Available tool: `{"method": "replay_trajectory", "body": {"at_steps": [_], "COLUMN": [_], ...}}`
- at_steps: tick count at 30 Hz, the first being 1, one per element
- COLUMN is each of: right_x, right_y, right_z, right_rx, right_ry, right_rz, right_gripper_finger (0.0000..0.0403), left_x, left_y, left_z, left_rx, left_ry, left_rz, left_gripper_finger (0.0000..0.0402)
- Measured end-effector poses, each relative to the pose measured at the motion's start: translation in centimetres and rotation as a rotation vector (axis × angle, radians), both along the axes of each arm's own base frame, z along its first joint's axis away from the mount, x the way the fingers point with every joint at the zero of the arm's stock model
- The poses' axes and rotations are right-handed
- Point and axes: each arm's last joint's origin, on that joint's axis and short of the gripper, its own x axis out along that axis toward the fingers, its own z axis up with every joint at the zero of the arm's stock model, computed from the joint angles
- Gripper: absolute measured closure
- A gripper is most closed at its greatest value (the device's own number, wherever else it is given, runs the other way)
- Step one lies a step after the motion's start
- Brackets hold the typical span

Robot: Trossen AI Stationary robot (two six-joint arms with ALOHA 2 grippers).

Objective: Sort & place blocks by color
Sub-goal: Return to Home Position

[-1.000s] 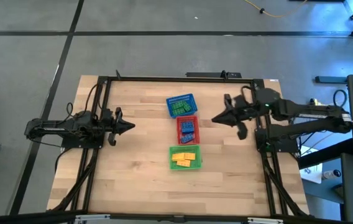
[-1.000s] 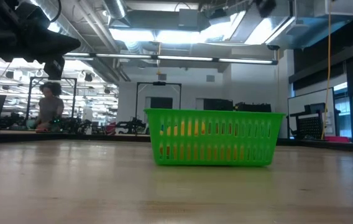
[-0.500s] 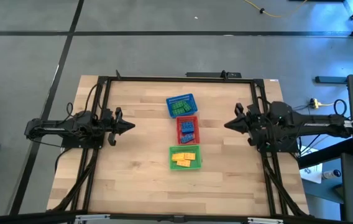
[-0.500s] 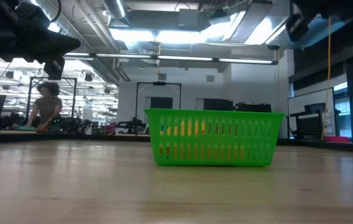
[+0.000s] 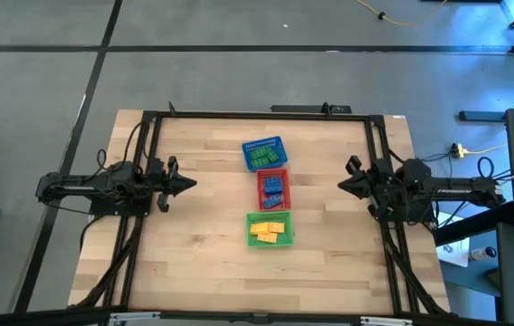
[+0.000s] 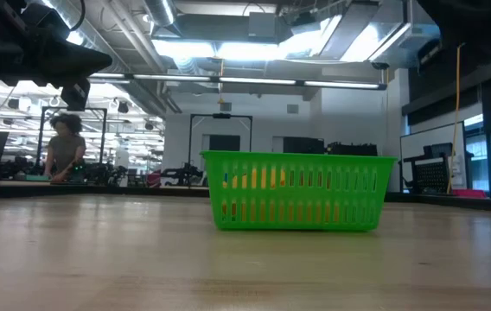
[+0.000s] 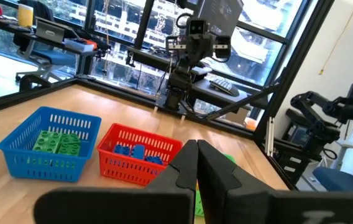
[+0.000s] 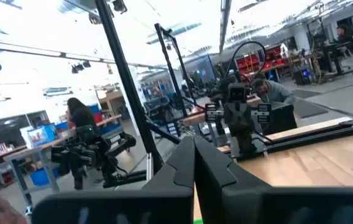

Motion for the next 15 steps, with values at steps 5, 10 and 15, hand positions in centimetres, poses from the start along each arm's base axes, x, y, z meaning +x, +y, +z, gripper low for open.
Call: {"method": "replay_trajectory", "body": {"at_steps": [5, 10, 15], "right_x": [-0.7, -1.3, -1.6], "right_y": [0.0, -0.1, -0.3], "right_z": [-1.0, -1.8, -1.7], "right_rx": [0.001, 0.013, 0.030], "right_ry": [-0.042, -0.097, -0.133], "right_rz": [0.001, -0.049, -0.123], "right_gripper_finger": [0.0403, 0.0403, 0.0403], "left_x": [0.0, 0.0, 0.0], "left_y": [0.0, 0.0, 0.0], "left_z": [0.0, 0.0, 0.0], "left_rx": [0.000, 0.000, 0.000], "left_ry": [0.000, 0.000, 0.000], "left_rz": [0.001, 0.000, 0.000], "left_gripper_finger": [0.0401, 0.0401, 0.0401]}}
